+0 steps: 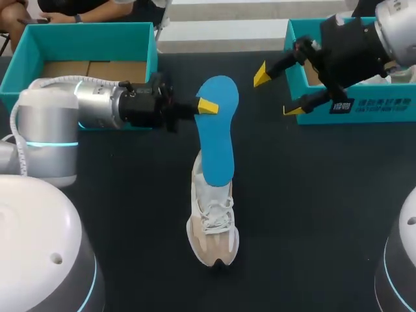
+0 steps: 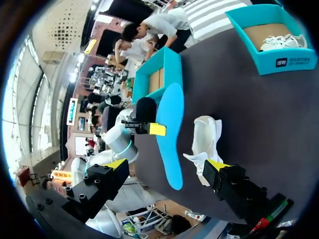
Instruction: Take the shoe out of the shoebox, open the shoe tongue, remove and reinsert the insole, then place the shoe into the shoebox
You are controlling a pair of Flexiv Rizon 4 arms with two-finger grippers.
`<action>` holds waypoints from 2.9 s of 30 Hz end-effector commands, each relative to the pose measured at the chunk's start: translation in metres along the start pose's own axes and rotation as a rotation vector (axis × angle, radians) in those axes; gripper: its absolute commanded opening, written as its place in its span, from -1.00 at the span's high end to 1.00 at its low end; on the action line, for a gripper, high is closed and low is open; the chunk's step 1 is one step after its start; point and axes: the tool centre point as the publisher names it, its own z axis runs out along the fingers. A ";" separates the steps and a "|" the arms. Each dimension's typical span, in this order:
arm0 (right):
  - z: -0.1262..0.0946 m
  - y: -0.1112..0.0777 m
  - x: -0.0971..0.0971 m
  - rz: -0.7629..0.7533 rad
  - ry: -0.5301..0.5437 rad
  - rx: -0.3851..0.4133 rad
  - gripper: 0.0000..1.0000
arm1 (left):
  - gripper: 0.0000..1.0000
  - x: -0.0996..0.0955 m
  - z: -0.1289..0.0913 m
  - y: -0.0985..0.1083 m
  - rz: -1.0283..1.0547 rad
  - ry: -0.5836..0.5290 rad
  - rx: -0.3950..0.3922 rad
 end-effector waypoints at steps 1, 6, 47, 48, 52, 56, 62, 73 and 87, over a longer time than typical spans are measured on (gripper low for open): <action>0.017 0.016 0.020 -0.032 -0.334 0.049 -1.00 | 1.00 0.002 -0.001 0.003 0.000 -0.005 0.004; 0.032 0.014 0.031 -0.105 -0.603 -0.003 -1.00 | 1.00 0.002 -0.001 0.003 0.000 -0.005 0.004; 0.067 0.005 0.044 -0.109 -0.840 -0.064 -1.00 | 1.00 0.002 -0.001 0.003 0.000 -0.005 0.004; 0.068 0.006 0.044 -0.112 -0.838 -0.065 -1.00 | 1.00 0.002 -0.001 0.003 0.000 -0.005 0.004; 0.069 0.006 0.045 -0.120 -0.849 -0.052 -1.00 | 1.00 0.002 -0.001 0.003 0.000 -0.005 0.004; 0.070 0.007 0.045 -0.125 -0.837 -0.057 -1.00 | 1.00 0.002 -0.001 0.003 0.000 -0.005 0.004; 0.073 0.006 0.048 -0.125 -0.831 -0.042 -1.00 | 1.00 0.002 -0.001 0.003 0.000 -0.005 0.004; 0.075 0.005 0.049 -0.123 -0.837 -0.023 -1.00 | 1.00 0.002 -0.001 0.003 0.000 -0.005 0.004; 0.065 0.004 0.044 -0.152 -0.497 -0.047 -1.00 | 1.00 0.002 -0.001 0.003 0.000 -0.005 0.004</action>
